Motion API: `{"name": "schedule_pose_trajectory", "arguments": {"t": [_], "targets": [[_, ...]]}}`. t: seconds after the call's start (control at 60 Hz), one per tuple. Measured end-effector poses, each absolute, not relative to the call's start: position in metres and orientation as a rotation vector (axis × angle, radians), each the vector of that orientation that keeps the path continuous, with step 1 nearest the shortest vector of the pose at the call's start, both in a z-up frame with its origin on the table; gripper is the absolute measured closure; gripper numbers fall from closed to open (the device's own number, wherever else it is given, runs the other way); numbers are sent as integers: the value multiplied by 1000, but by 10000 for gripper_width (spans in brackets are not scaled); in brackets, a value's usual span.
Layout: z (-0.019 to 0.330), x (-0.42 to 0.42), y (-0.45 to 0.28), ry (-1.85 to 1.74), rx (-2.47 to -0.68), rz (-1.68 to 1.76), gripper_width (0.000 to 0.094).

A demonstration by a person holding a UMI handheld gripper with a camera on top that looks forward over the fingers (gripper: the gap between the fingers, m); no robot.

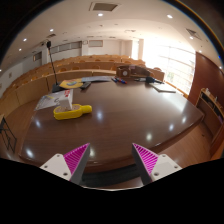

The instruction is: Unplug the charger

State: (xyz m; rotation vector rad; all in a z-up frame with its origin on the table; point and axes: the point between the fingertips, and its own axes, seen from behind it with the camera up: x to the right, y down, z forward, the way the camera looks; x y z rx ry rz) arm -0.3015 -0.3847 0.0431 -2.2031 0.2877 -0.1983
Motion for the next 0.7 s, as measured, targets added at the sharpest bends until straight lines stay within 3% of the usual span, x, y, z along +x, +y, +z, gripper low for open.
{"name": "schedule_pose_trajectory", "arguments": {"t": [0.267,0.5,0.583,0.7], "targets": [[48,-406,-247,120,-2122,-104,80],[60,-440,-145,33,-2026,-83,101],[54,-446,-122,40,-2019,-80,234],[48,-434,-112,76,-2009,-123,539]]}}
